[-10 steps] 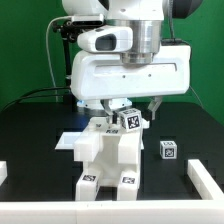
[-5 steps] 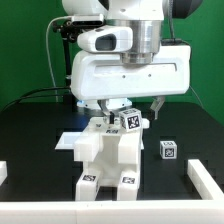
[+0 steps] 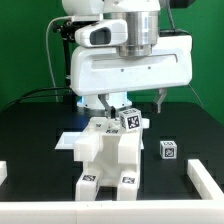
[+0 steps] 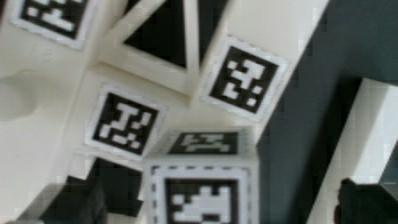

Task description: Assemble chair

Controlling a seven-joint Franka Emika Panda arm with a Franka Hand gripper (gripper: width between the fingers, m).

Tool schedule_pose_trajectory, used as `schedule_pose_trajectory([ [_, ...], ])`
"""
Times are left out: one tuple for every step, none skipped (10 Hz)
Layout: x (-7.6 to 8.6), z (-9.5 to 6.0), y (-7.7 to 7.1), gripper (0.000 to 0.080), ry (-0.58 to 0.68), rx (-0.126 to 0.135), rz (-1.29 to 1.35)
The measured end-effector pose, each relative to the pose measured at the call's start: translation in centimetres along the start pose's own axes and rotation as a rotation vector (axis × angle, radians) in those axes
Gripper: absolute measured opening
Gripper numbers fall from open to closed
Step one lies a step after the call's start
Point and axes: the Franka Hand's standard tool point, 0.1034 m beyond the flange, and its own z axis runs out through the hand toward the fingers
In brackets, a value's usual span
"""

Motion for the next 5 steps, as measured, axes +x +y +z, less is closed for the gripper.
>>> schedule_pose_trajectory([
  [0.05, 0.21, -0.15, 0.0649, 0.002, -0.003, -0.002],
  [0.06, 0.31, -0.24, 0.0649, 0.001, -0.007, 0.000],
  [0.04, 0.31, -0.16, 0.0649, 0.001, -0.007, 0.001],
  [0.04, 0.32, -0.14, 0.0537, 0.001, -0.007, 0.002],
  [0.04, 0.32, -0.14, 0.0403, 0.001, -0.007, 0.002],
])
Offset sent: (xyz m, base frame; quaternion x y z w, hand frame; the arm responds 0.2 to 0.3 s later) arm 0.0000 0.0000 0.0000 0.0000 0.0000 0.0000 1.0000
